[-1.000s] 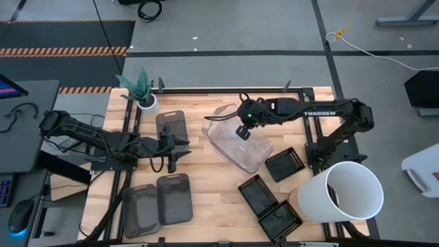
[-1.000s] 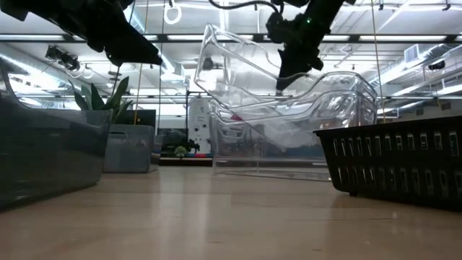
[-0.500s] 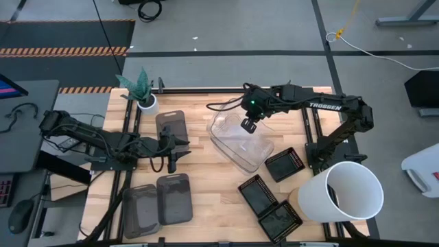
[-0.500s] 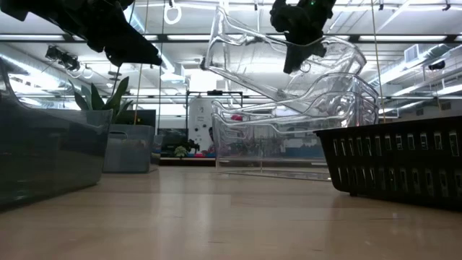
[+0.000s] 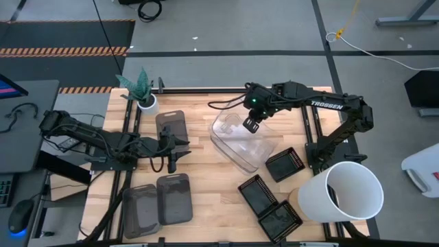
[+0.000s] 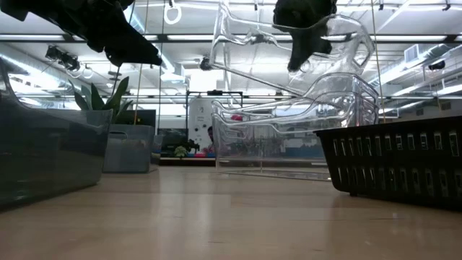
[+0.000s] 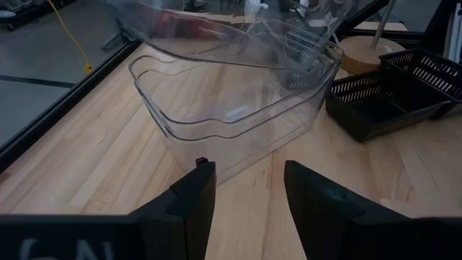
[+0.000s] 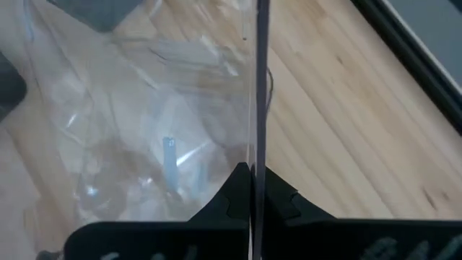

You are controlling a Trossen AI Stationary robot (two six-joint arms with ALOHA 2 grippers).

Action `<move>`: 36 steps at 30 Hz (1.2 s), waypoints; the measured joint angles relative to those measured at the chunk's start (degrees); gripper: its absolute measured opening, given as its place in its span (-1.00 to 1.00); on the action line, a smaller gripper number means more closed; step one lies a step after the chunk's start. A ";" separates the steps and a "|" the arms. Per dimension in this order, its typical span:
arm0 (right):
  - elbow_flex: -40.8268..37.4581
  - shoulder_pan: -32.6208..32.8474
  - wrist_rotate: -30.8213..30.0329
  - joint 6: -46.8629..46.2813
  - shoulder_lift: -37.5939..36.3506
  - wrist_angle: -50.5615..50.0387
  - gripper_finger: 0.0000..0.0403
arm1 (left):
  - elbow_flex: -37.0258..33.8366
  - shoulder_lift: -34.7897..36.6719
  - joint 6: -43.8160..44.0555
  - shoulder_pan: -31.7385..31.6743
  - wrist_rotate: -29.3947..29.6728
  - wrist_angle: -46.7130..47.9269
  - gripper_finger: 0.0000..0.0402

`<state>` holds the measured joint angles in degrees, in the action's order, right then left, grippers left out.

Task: Stack baskets by color
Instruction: Stack the right transparent bin on the left transparent bin

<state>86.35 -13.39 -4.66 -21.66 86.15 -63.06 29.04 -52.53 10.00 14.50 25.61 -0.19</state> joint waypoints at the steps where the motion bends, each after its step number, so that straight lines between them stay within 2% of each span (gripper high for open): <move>1: 0.00 -0.02 0.27 -0.50 0.00 -0.49 -0.98 | 0.00 0.00 0.08 0.00 0.00 0.00 -0.14; 13: -0.02 -1.34 4.58 -3.03 0.09 -5.11 -0.97 | 0.00 0.00 0.31 0.00 0.00 0.00 -0.14; 36: -0.09 -3.71 7.62 0.54 8.04 -8.13 -0.97 | 0.00 0.00 1.58 0.00 0.00 1.51 -0.14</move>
<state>86.26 -17.10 2.96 -21.13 94.19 -71.19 29.04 -52.53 11.57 14.50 25.61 1.32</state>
